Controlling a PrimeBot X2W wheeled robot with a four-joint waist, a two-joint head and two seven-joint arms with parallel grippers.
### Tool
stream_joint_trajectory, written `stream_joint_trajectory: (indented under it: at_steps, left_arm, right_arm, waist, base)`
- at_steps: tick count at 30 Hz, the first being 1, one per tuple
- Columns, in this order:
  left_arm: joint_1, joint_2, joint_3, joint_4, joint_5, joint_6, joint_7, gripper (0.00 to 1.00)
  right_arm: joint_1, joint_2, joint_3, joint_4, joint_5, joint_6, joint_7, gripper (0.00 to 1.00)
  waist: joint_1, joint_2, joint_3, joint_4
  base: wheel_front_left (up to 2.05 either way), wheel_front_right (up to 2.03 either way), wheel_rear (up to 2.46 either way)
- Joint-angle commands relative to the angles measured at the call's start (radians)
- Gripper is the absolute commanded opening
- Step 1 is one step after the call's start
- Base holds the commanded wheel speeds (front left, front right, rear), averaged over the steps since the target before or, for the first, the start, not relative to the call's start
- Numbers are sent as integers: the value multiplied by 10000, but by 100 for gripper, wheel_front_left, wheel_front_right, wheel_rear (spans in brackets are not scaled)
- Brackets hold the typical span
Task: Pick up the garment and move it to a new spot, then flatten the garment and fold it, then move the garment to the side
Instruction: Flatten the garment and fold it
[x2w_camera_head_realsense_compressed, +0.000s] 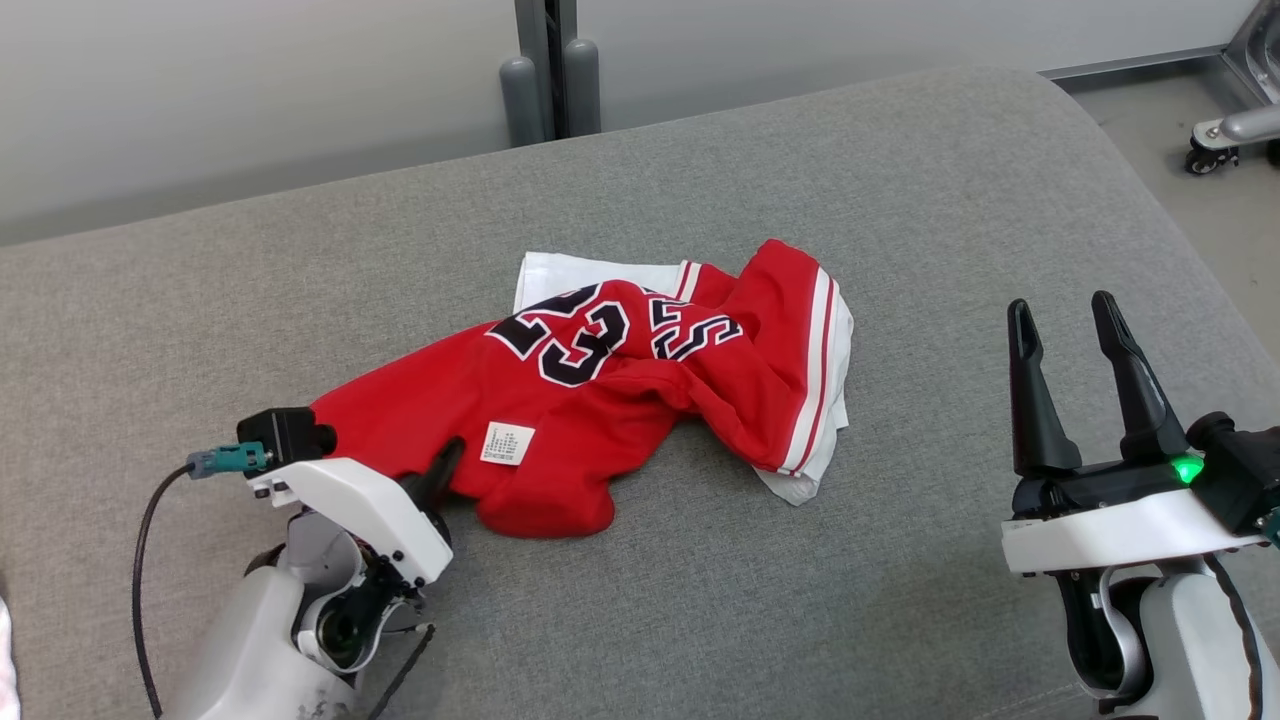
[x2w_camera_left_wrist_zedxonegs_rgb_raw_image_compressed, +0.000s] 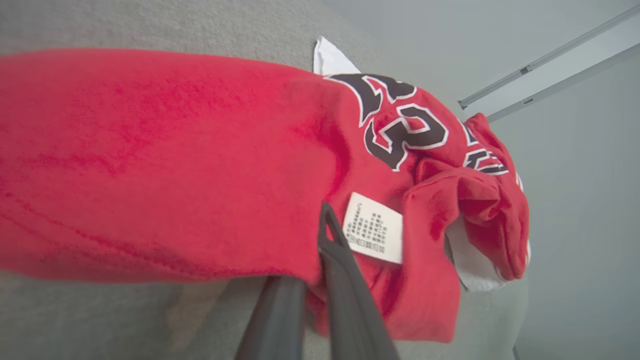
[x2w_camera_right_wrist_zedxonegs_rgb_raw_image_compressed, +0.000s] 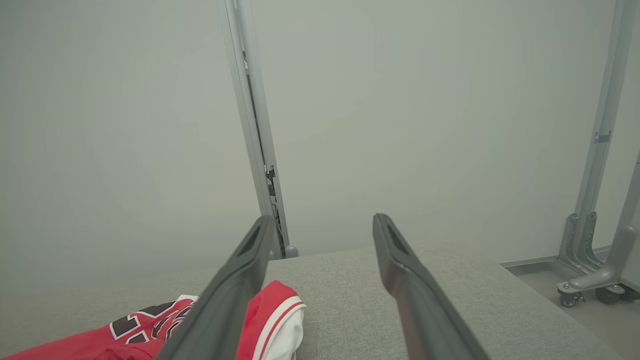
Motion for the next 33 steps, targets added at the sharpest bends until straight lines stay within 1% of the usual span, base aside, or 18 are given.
stream_joint_trajectory:
  at_steps: [1,5,8,9,11,14,17,18,22,25,29,32,33]
  left_arm:
    - [-162,329,-71,-236,63,-40,199,0]
    - [-403,1124,-153,-807,34,-82,1019,0]
    - [-604,1846,-174,-1118,-142,-96,2066,0]
    - [-604,1846,-174,-1118,-142,-96,2066,0]
    - [-799,2380,-177,-1271,-300,-106,2910,0]
    - [-1138,3134,-67,-1403,-467,-99,3880,0]
    - [-1441,3756,-99,-1350,-282,-49,4400,0]
    - [-1609,3952,-81,-1308,-179,-29,4444,0]
    - [-2163,4376,-185,-1013,229,16,4395,0]
    - [-2721,4689,-324,-724,776,56,3987,0]
    - [-3287,4829,-571,-78,1321,121,3663,0]
    - [-3545,4625,-566,479,1331,123,3353,0]
    - [-3600,4525,-577,666,1250,94,3322,20]
  right_arm:
    - [79,1,-4,8,-5,20,-60,100]
    - [35,4,-6,1,-3,20,-60,100]
    - [-76,2,30,15,17,20,-60,100]
    - [-76,2,30,15,17,20,-60,100]
    - [-164,3,80,-2,23,20,-60,100]
    - [-242,3,70,-51,51,20,-61,100]
    - [-274,11,76,-65,106,20,-61,100]
    - [-303,15,84,-83,108,20,-61,100]
    - [-426,20,93,-87,174,20,-61,100]
    - [-489,25,103,-89,173,20,-61,100]
    - [-598,27,146,74,211,20,-61,100]
    - [-647,26,157,119,175,20,-61,100]
    - [-631,24,155,130,155,20,-61,100]
  waist:
    - [0,0,-11,70]
    - [0,0,33,143]
    - [0,0,88,101]
    - [0,0,88,101]
    - [0,0,152,12]
    - [0,0,311,-161]
    - [0,0,501,-355]
    - [0,0,571,-419]
    - [0,0,824,-638]
    - [0,0,982,-755]
    - [0,0,1088,-816]
    - [0,0,1106,-800]
    - [0,0,1089,-784]
  base:
    - [0,0,0]
    - [0,0,0]
    - [0,0,0]
    - [0,0,0]
    - [0,0,0]
    - [0,0,0]
    - [0,0,0]
    - [0,0,0]
    - [0,0,0]
    - [0,0,0]
    - [0,0,0]
    - [0,0,0]
    - [0,0,0]
